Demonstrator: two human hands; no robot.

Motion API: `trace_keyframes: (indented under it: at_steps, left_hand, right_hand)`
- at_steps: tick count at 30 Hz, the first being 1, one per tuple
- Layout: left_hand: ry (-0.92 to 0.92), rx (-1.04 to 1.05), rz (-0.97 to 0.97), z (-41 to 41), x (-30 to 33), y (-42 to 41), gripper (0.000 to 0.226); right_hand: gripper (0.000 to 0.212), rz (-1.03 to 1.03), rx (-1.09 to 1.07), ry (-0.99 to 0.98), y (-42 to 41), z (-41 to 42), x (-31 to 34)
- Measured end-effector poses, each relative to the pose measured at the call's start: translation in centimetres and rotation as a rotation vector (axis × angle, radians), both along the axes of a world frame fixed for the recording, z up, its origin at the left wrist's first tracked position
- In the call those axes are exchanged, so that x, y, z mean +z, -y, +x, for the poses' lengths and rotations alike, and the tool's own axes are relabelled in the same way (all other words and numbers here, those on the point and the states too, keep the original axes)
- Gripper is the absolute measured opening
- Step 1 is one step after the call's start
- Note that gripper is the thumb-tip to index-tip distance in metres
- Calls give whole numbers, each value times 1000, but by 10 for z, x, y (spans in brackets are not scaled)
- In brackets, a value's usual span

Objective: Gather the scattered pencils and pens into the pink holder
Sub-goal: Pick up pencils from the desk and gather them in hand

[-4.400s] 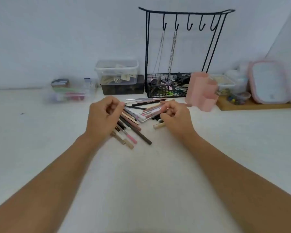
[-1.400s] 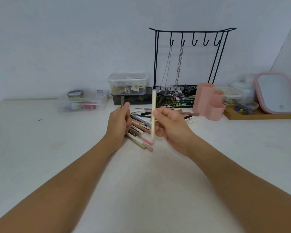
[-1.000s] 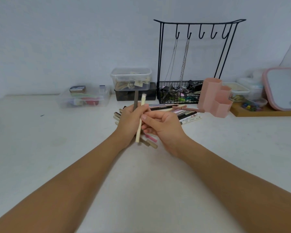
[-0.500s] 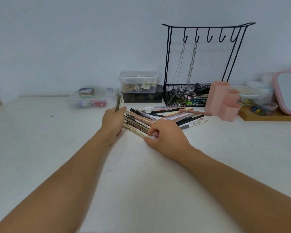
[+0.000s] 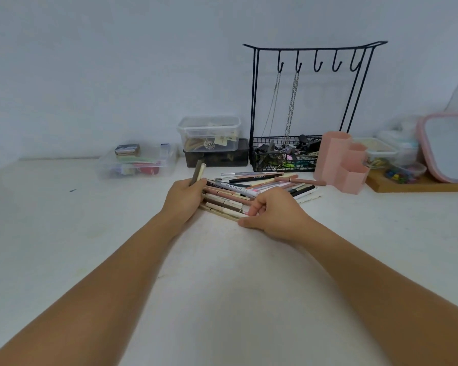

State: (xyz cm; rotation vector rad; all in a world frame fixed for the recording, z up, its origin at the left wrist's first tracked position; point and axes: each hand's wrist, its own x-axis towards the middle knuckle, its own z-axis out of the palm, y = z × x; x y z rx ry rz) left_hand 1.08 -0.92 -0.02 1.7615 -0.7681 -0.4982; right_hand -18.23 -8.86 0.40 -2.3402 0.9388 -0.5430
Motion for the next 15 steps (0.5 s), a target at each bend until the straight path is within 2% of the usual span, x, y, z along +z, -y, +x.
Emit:
trace_keyframes:
  at_steps: [8,11,15]
  left_hand:
    - [-218,46,-121,-3,5,-1,29]
    - [-379,-54,-242,-15,11,-3,33]
    - [-493,-208,-320,-36,10,3,31]
  right_hand:
    - [32,276,3,309,6,-10,5]
    - [33,321,-3,393,5,-12,9]
    - [37,510,53,514,2,-8,9]
